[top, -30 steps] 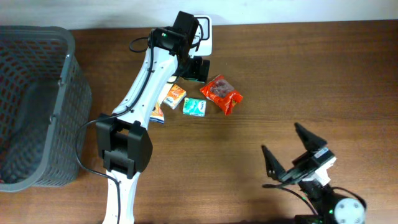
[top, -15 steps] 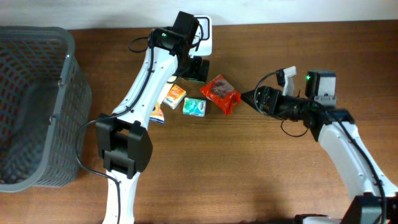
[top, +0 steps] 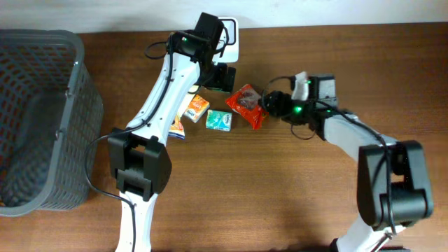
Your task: Scan the item barcode
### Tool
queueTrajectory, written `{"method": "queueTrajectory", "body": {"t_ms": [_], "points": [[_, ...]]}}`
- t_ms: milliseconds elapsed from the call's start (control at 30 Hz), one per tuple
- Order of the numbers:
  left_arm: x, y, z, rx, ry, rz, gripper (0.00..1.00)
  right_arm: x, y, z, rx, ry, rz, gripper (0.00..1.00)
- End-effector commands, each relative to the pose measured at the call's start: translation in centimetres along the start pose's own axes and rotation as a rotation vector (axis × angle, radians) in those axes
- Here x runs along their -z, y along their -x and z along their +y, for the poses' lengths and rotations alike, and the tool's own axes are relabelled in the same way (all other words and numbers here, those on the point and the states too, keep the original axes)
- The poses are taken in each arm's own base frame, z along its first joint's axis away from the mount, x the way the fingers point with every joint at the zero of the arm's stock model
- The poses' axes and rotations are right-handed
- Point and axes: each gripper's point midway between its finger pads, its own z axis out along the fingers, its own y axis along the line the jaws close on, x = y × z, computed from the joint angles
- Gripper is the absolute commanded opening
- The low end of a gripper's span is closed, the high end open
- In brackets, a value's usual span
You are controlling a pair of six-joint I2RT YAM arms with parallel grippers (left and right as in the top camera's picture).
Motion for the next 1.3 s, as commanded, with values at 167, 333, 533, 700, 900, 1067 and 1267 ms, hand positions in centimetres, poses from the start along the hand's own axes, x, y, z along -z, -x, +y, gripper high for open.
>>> {"method": "queueTrajectory", "body": {"t_ms": [167, 333, 533, 700, 900, 1067, 1267], "points": [[0.3, 0.3, 0.3, 0.007, 0.004, -0.011, 0.99, -2.6, -0.6, -3.0, -0.001, -0.174, -0.027, 0.85], [0.3, 0.3, 0.4, 0.008, 0.004, -0.011, 0.99, -4.3, -1.2, -2.1, 0.035, -0.066, 0.001, 0.84], [0.3, 0.3, 0.3, 0.006, 0.004, -0.011, 0.99, -1.2, 1.5, 0.3, 0.125, -0.052, -0.071, 0.04], [0.3, 0.3, 0.3, 0.006, 0.004, -0.011, 0.99, 10.5, 5.8, -0.6, 0.303, -0.662, -0.323, 0.04], [0.3, 0.3, 0.3, 0.006, 0.004, -0.011, 0.99, 17.0, 4.4, -6.3, 0.354, -1.425, -0.438, 0.04], [0.3, 0.3, 0.3, 0.006, 0.004, -0.011, 0.99, 11.3, 0.5, -4.8, 0.573, -1.414, -0.269, 0.05], [0.3, 0.3, 0.3, 0.006, 0.004, -0.011, 0.99, 8.2, -3.8, 0.1, 0.702, -1.304, -0.263, 0.88]]}}
